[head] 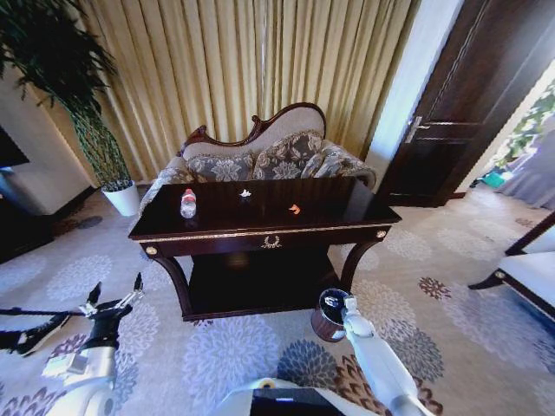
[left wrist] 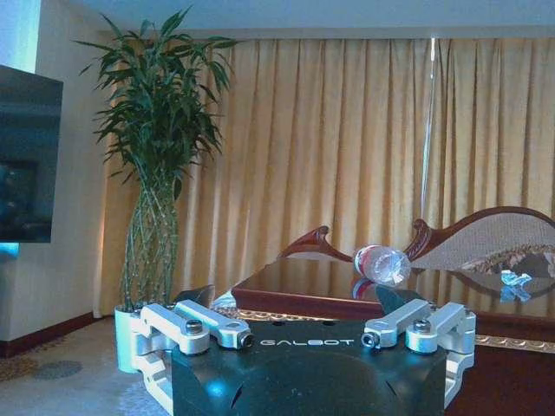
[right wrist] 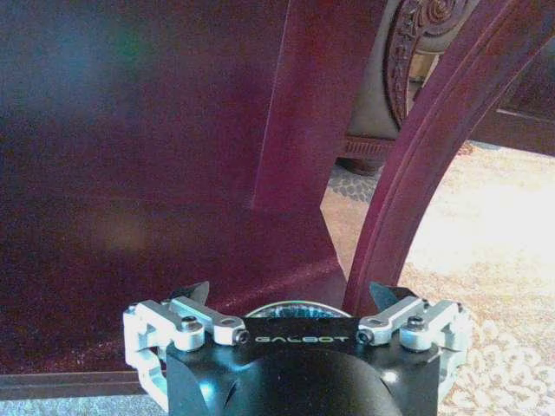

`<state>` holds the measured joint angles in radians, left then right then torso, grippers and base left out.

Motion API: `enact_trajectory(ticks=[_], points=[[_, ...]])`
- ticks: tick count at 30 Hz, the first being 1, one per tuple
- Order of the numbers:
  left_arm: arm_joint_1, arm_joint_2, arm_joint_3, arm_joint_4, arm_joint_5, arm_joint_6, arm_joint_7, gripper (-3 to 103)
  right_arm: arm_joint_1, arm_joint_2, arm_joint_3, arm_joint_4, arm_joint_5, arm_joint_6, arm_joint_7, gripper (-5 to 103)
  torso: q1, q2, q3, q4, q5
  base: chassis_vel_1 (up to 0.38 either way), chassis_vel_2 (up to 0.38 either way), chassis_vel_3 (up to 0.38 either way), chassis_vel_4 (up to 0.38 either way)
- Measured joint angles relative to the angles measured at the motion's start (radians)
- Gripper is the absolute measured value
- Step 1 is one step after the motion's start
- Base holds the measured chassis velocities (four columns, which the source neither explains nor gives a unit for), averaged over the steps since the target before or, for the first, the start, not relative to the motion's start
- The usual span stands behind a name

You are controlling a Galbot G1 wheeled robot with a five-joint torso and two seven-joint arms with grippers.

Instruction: Move to the front of the table and place the trash on the table into the trash bin.

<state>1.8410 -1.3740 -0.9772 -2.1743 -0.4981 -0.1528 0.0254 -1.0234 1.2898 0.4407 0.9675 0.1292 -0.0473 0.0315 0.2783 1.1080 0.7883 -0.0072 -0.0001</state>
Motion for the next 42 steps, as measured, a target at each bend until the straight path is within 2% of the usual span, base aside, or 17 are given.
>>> enact_trajectory(ticks=[9,20,27,31,32,33,35,42], points=[[0.001,0.002,-0.002,0.001,-0.007,-0.002,0.001,100,-0.003,-0.001,0.003,0.010,0.005,-0.001,0.000,100,0.000,0.000,0.000,0.0000,0.0000,0.000,0.000,0.000,0.000],[-0.001,0.007,-0.001,0.004,-0.008,-0.002,0.002,100,-0.046,-0.022,0.002,0.102,0.071,-0.002,0.000,100,0.000,0.000,0.000,0.0000,0.0002,0.000,0.000,0.000,0.000],[-0.011,0.016,-0.004,0.013,-0.008,-0.001,0.000,100,-0.152,-0.103,0.031,0.363,0.189,-0.041,0.001,100,0.000,0.000,0.000,-0.0003,0.0000,0.000,0.000,0.000,0.000],[-0.012,0.015,-0.003,0.014,-0.008,0.000,0.000,100,-0.199,-0.135,0.051,0.487,0.217,-0.058,0.004,100,0.000,0.000,0.000,0.0000,-0.0002,0.000,0.000,0.000,0.000],[-0.013,0.015,-0.002,0.014,-0.008,0.001,-0.001,100,-0.223,-0.150,0.060,0.559,0.233,-0.074,0.016,100,0.000,0.000,0.000,0.0001,-0.0002,0.000,0.000,0.000,0.000],[-0.013,0.015,-0.002,0.014,-0.008,0.001,-0.001,100,-0.223,-0.150,0.060,0.559,0.233,-0.074,0.016,100,0.000,0.000,0.000,0.0001,-0.0002,0.000,0.000,0.000,0.000],[-0.015,0.016,-0.002,0.012,-0.008,0.002,-0.001,100,-0.262,-0.175,0.080,0.706,0.267,-0.107,0.039,100,0.000,0.000,0.000,0.0001,-0.0001,0.000,0.000,0.000,0.000],[-0.018,0.024,-0.010,0.007,-0.011,0.004,-0.004,100,-0.288,-0.213,0.098,0.935,0.333,-0.182,0.109,100,0.000,0.000,0.000,0.0002,-0.0001,0.000,0.000,0.000,0.000]])
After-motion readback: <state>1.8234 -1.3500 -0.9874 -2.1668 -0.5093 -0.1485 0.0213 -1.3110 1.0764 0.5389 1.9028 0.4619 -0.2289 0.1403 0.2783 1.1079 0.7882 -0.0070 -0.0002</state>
